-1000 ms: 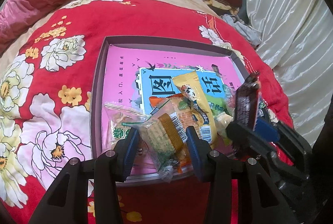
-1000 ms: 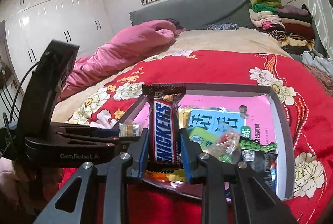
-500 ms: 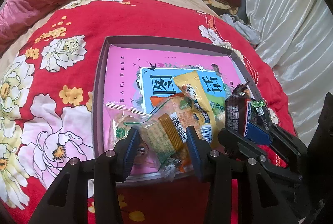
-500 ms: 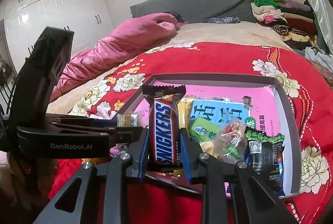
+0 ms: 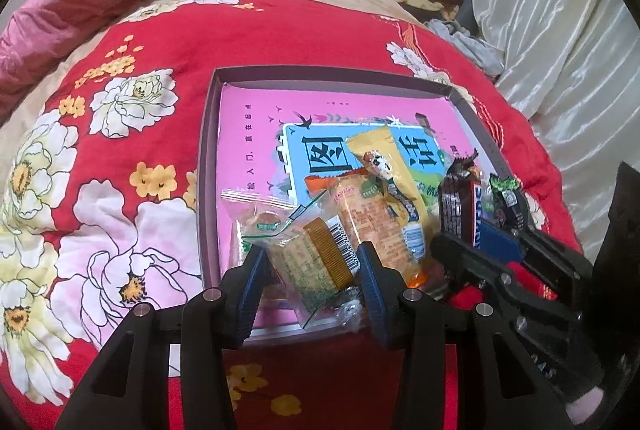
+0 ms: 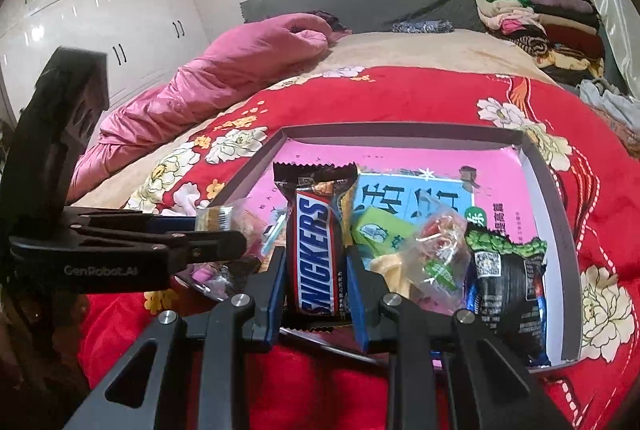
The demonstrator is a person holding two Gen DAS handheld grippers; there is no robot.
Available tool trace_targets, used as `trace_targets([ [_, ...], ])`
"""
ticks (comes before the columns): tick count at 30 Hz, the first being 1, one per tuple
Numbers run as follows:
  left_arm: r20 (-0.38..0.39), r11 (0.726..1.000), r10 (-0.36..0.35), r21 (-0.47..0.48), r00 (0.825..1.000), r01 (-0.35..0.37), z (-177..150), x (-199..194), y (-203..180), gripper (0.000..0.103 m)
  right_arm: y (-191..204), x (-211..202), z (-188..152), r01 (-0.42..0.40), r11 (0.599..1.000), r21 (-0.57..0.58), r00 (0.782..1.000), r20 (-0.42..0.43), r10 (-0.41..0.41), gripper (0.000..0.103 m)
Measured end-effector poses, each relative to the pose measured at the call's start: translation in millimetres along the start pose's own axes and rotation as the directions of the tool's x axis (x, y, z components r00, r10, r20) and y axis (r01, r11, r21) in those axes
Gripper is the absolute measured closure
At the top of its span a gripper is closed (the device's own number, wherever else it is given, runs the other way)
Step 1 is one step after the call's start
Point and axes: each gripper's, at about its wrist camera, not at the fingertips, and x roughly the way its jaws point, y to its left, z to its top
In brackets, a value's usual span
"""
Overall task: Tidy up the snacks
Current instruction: 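Lower the biscuit bag into the tray with the left tool while the right tool lowers the Snickers bar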
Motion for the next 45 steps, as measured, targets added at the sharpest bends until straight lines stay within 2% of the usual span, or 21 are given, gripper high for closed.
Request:
trace_targets([
  [13,-0.008,0.999,0.014,0.049,1.000,-0.014,-5,1,-7,0.056,-11,1,-2,0.035,0.999,0.037,0.999,-0.013,-0.034,0.074],
  [45,-0.019,0.997,-0.066,0.049,0.998,0.067,-2,15,-27,0.056,-23,-8,-10,0.126,0.990,0.066,0.992,-0.028,-0.125,0.074],
])
